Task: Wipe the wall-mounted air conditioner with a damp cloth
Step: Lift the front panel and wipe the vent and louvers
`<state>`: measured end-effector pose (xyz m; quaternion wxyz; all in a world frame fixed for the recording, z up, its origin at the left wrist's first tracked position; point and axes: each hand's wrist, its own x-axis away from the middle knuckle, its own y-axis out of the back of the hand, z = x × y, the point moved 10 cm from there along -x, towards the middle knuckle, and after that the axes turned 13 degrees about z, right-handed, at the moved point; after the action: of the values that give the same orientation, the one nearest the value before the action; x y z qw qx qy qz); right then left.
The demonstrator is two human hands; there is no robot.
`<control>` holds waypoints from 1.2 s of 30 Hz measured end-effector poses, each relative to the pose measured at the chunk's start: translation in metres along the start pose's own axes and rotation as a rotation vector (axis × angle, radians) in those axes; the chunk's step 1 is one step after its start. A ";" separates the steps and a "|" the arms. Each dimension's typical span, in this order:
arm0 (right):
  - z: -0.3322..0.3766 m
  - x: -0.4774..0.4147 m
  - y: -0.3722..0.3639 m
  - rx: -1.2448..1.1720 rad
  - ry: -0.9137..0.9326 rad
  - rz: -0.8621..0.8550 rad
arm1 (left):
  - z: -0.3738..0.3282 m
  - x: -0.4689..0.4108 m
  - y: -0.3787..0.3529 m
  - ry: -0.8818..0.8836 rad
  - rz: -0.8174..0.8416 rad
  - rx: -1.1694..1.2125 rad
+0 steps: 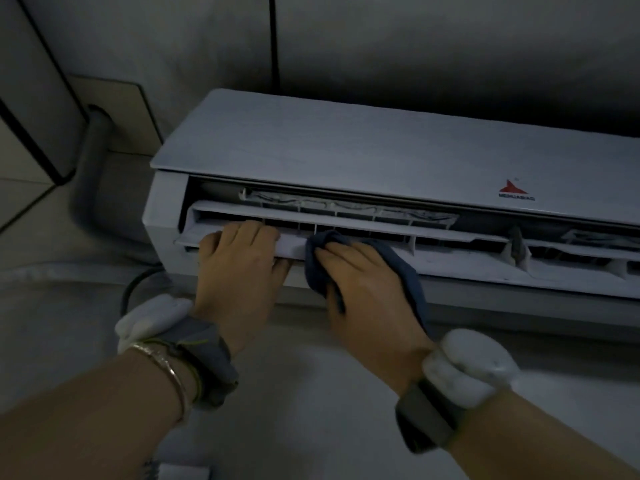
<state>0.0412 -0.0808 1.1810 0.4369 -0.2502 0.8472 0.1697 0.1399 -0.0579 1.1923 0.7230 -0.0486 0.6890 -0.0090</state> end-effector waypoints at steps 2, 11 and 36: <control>0.000 -0.018 -0.013 -0.047 -0.024 0.110 | 0.001 0.002 0.005 -0.041 -0.034 -0.029; 0.014 -0.015 0.001 0.031 0.047 -0.255 | 0.059 0.015 0.018 0.007 -0.128 -0.071; 0.078 -0.062 -0.016 -0.022 0.177 -0.291 | 0.071 0.011 0.029 -0.032 -0.131 -0.033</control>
<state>0.1321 -0.0368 1.1876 0.3776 -0.3891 0.8353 0.0914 0.2096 -0.0262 1.1818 0.7308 -0.1058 0.6729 -0.0441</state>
